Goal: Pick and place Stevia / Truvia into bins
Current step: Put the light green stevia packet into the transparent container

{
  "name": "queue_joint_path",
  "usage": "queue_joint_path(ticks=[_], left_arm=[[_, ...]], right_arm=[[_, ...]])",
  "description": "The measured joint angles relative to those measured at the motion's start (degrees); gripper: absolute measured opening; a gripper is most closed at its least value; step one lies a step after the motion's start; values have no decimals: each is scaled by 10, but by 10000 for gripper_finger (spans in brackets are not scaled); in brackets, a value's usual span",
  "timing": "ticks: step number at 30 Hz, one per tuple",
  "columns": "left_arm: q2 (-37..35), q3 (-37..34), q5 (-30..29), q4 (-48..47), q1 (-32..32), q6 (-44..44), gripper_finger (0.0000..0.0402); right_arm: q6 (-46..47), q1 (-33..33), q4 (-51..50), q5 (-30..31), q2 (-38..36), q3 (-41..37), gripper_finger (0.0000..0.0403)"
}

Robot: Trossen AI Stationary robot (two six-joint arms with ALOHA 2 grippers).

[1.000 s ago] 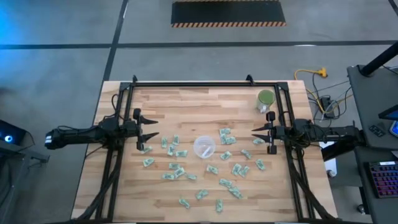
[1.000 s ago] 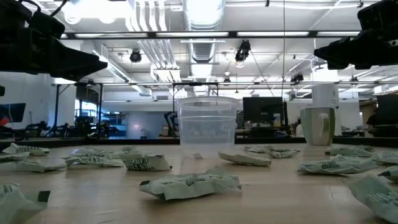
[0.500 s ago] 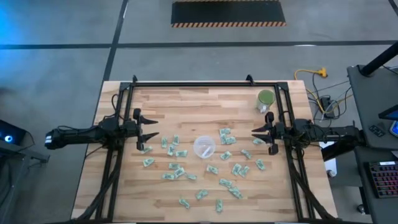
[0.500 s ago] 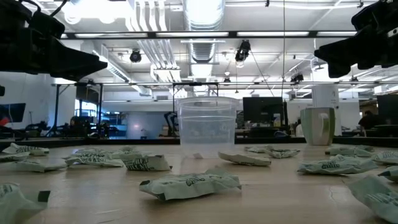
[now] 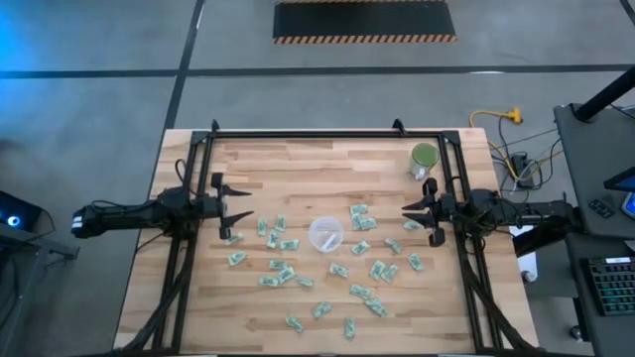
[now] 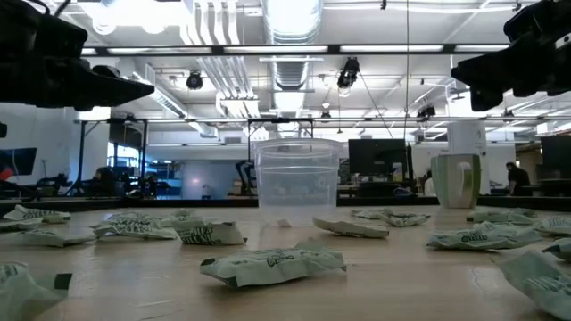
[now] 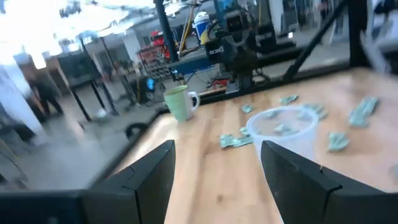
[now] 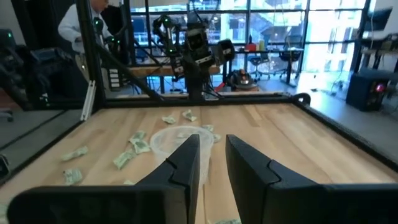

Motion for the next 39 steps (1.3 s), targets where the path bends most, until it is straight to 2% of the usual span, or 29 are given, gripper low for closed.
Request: queue_joint_path(ticks=[6, 10, 12, 16, 21, 25, 30, 35, 39], left_arm=[[0, 0, -2, 4, 0, 15, 222], [0, 0, 0, 6, 0, -89, 222], [0, 0, 0, 9, 0, -115, 222], [0, 0, 1, 48, 0, -124, 222], [0, 0, -2, 94, 0, -258, 222], [-1, 0, -2, 143, 0, -220, 222], [6, 0, -7, 206, 0, -221, 222], [14, 0, -69, 223, 0, -222, 222], [32, 0, -94, 219, 0, -221, 222]], right_arm=[[-29, 0, 37, 0, 0, 0, 68], [-81, 0, 88, 0, 0, 0, 68], [-106, 0, 128, 0, 0, 0, 68], [-92, 0, 204, 0, 0, 0, 68], [-89, 0, 213, -2, 3, 0, 68], [-104, 0, 204, -1, 20, 0, 68], [-115, 0, 210, 0, 50, 0, 68], [-101, 0, 211, 0, 77, 0, 68], [-83, 0, 211, 0, 101, 0, 68]])
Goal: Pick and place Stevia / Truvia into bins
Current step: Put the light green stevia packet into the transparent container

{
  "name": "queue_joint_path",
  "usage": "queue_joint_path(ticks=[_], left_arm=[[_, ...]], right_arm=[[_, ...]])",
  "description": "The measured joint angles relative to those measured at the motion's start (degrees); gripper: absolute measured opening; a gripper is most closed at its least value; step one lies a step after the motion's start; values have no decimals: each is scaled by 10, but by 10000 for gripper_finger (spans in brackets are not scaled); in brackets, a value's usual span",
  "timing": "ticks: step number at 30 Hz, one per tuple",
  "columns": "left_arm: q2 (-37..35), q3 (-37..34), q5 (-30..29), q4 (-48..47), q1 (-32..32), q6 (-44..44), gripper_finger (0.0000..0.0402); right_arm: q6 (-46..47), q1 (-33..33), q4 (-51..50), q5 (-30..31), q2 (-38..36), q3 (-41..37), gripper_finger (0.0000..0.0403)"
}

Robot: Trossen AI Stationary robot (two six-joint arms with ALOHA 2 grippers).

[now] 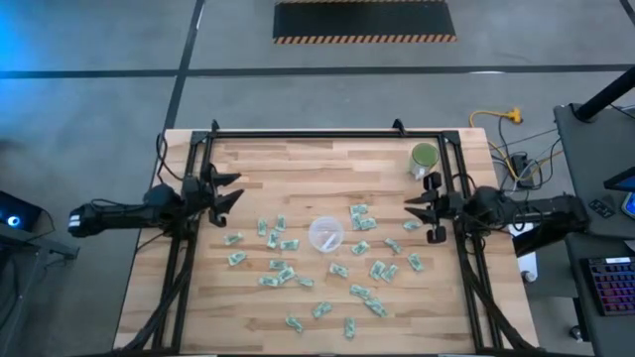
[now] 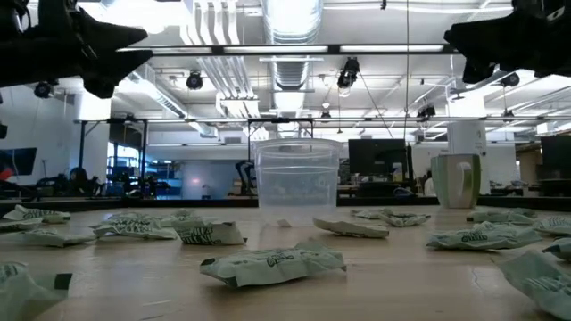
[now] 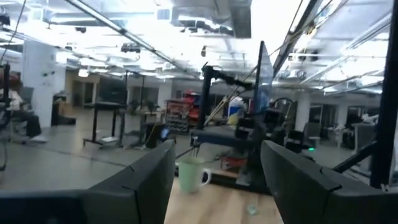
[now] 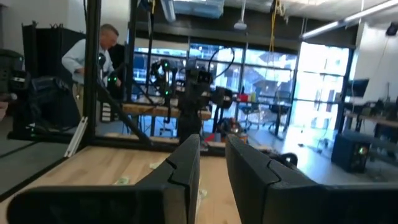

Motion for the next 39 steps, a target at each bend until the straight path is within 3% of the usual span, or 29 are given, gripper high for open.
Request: queue_joint_path(ticks=[6, 9, 11, 14, 22, 29, 33, 39], left_arm=[[31, 0, -23, 7, 0, 45, 222], [39, 0, -1, 19, 0, 5, 222], [53, 2, 45, 20, 0, 21, 222], [83, 16, 96, -28, -1, 26, 222], [212, 103, 102, -128, -5, 13, 222], [346, 240, 102, -302, -18, 12, 221], [419, 331, 102, -451, -23, 8, 221], [510, 438, 101, -741, -34, -121, 221]], right_arm=[[17, 0, 19, 0, 38, 0, 68], [17, 0, 34, 0, 59, 0, 68], [16, 0, 47, 0, 74, 0, 68], [15, 0, 71, 0, 98, 0, 68], [7, 0, 101, 0, 138, 2, 68], [2, 0, 101, 0, 156, 7, 68], [-7, 0, 101, 0, 162, 9, 68], [-7, 0, 99, 0, 166, 10, 68]])
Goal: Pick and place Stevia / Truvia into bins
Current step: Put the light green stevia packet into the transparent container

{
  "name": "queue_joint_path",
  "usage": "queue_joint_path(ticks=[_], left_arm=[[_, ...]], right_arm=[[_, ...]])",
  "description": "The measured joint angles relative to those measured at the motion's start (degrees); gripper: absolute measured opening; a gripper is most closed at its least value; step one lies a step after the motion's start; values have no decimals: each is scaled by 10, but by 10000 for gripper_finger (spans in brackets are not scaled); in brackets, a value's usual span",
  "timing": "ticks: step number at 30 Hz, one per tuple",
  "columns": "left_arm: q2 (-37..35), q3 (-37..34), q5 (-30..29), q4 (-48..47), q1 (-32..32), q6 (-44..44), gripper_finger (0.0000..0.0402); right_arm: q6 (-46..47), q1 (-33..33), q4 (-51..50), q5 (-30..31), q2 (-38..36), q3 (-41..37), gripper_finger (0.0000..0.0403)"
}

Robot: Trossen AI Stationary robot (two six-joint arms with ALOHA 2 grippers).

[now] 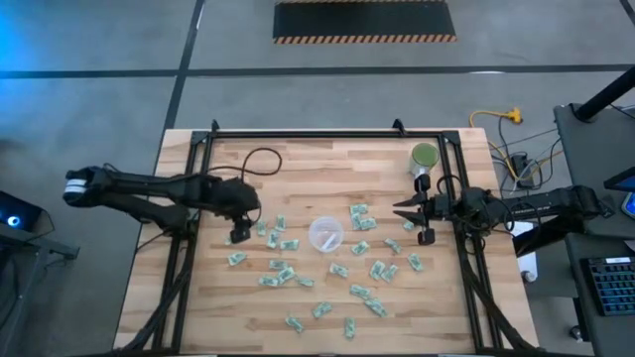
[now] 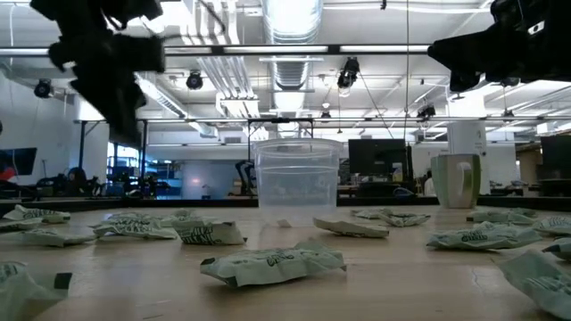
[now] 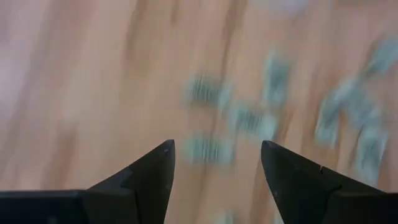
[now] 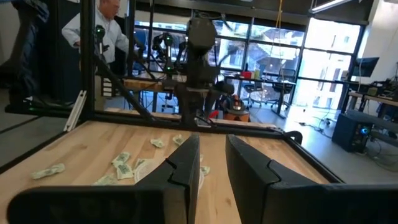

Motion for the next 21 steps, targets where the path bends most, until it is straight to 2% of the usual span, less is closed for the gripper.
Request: queue_joint_path(ticks=[2, 5, 14, 21], left_arm=[[21, 14, 5, -65, -14, -53, 221], [40, 12, 8, -107, -44, -114, 221], [95, -22, -4, -94, -129, -199, 221], [131, -36, -65, -89, -157, -210, 221]], right_arm=[[-1, 0, -1, 0, 0, 0, 68], [-4, 0, -1, 0, 0, 0, 68], [-5, 0, -2, 0, 0, 0, 68], [-5, 0, -1, 0, 0, 0, 68]])
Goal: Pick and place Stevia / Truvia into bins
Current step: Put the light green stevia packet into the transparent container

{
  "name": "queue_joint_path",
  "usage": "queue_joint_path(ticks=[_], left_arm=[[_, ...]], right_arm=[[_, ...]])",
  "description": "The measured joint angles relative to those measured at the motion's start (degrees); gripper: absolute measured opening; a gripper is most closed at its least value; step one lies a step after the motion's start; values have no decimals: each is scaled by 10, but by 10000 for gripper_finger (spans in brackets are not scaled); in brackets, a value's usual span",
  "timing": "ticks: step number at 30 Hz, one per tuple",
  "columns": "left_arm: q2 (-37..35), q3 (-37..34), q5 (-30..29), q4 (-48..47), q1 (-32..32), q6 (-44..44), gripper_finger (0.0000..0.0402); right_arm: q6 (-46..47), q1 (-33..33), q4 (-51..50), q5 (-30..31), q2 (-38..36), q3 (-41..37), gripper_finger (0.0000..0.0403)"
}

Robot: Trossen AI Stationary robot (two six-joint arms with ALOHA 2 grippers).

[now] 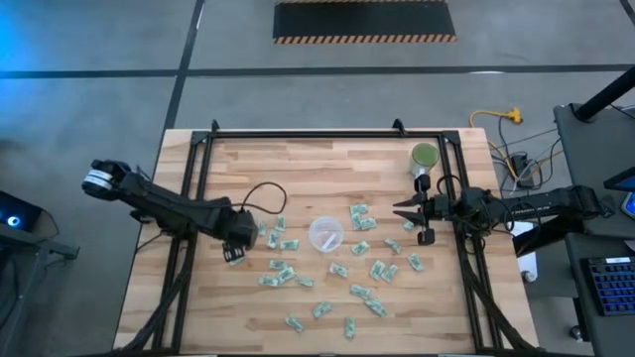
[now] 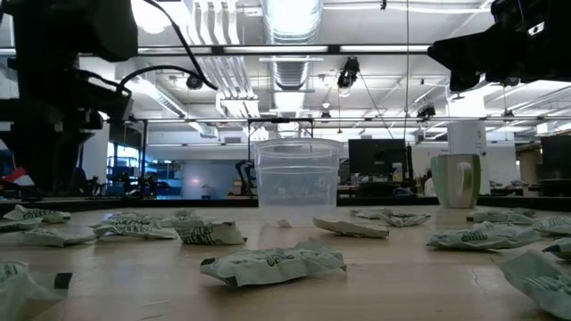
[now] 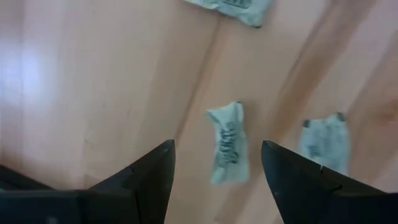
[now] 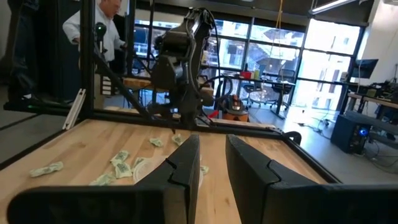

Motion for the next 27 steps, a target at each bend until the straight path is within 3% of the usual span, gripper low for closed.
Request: queue_joint_path(ticks=[17, 27], left_arm=[[-3, -86, 26, 86, -5, -17, 217], [-2, -90, 42, 91, -5, -16, 123]], right_arm=[[1, 0, 2, 0, 0, 0, 68], [1, 0, 3, 1, 0, 1, 68]])
